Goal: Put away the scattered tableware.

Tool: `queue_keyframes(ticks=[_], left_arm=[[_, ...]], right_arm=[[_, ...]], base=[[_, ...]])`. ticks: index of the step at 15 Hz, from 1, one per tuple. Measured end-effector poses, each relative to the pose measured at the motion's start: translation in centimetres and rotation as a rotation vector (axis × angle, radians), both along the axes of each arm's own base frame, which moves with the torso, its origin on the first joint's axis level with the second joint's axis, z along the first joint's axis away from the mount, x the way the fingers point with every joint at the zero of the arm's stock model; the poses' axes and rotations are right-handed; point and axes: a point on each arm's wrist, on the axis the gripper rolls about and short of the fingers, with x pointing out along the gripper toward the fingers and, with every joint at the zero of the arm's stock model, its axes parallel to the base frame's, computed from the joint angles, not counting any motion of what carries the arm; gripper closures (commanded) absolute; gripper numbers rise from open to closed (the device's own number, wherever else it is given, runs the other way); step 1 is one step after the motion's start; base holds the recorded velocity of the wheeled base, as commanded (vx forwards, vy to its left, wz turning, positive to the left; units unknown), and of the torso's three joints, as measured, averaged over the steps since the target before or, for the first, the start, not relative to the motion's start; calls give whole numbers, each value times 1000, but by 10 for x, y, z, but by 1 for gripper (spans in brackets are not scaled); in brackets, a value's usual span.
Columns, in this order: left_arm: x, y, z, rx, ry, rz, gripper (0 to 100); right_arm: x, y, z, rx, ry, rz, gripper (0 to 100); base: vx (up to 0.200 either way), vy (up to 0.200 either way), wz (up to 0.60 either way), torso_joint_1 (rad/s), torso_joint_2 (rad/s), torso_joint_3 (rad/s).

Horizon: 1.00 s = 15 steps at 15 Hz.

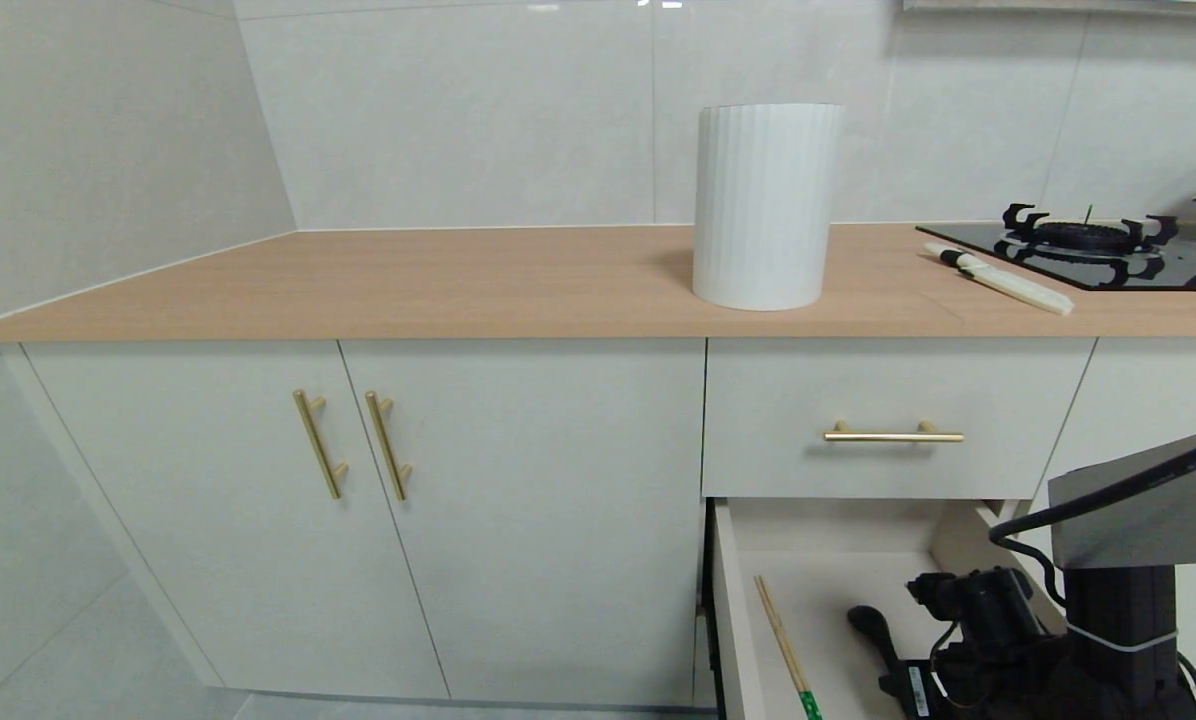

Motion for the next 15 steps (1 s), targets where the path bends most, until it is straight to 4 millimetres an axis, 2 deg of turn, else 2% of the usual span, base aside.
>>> queue_keyframes(ticks=[6,8,12,15], left_arm=[[0,0,0,1,0,0,0],[0,0,0,1,0,-1,0],[0,0,0,3,0,0,0],[0,0,0,3,0,0,0]], right_arm=[[0,0,1,0,-2,-2,0],[2,0,10,0,-34,-9,0],[-2,-2,52,20,-139,-18,0],[-14,-5,99,28,-179,-19,0]], base=[[0,0,0,0,0,0],[0,0,0,0,0,0],[0,0,0,0,0,0],[0,0,0,0,0,0]])
